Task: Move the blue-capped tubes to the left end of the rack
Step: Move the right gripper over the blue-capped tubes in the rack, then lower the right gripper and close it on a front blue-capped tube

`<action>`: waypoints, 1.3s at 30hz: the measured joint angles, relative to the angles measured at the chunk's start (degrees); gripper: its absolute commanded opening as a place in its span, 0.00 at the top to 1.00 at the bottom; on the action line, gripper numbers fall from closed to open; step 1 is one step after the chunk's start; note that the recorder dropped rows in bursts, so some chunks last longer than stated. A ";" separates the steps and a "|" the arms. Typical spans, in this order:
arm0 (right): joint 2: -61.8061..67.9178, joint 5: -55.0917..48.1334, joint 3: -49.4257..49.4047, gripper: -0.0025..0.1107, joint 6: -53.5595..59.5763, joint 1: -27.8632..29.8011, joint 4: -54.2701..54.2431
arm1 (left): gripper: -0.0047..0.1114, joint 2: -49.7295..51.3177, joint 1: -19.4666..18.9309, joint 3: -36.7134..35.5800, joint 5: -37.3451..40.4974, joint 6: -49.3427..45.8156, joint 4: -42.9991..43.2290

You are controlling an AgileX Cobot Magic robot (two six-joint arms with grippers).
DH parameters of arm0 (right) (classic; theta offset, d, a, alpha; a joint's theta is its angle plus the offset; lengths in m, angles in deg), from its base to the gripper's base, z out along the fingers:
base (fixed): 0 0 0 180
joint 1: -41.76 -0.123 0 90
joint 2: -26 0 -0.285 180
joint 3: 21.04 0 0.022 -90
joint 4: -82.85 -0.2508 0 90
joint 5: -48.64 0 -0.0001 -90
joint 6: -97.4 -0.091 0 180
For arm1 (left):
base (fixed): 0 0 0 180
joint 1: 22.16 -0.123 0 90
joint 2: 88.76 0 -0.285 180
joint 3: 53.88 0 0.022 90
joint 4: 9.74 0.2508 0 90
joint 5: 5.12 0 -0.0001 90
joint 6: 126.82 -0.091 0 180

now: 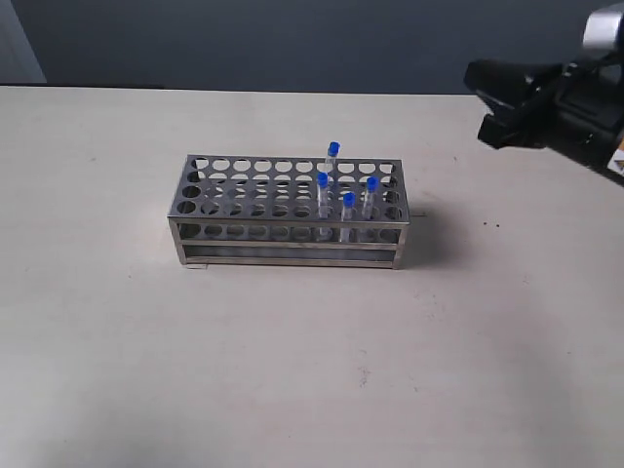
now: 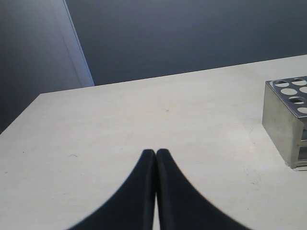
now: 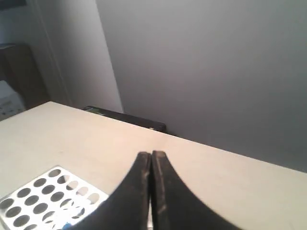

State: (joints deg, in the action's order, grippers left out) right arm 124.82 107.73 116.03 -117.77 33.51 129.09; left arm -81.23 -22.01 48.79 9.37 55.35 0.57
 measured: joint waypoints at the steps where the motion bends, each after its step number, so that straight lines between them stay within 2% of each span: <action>1: 2.53 2.89 0.00 0.98 1.00 -0.41 0.00 | 0.96 0.00 0.00 0.00 0.00 0.00 0.00; 4: 8.61 6.15 1.69 0.84 6.04 -2.31 2.40 | 0.96 0.00 0.00 0.00 0.00 0.00 0.00; 6: 12.13 5.24 3.77 0.69 8.43 -3.79 6.08 | 0.96 0.00 0.00 0.00 0.00 0.00 0.00; 9: 17.05 4.26 6.71 0.52 9.95 -5.59 10.49 | 0.96 0.00 0.00 0.00 0.00 0.00 0.00; 16: 19.76 4.23 8.05 0.51 10.67 -7.74 11.65 | 0.96 0.00 0.00 0.00 0.00 0.00 0.00; 39: 23.51 2.69 8.05 0.51 12.12 -7.88 7.25 | 0.96 0.00 0.00 0.00 0.00 0.00 0.00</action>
State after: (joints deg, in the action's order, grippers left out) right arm 148.33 110.43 124.08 -105.65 25.63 136.34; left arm -81.23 -22.01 48.79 9.37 55.35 0.57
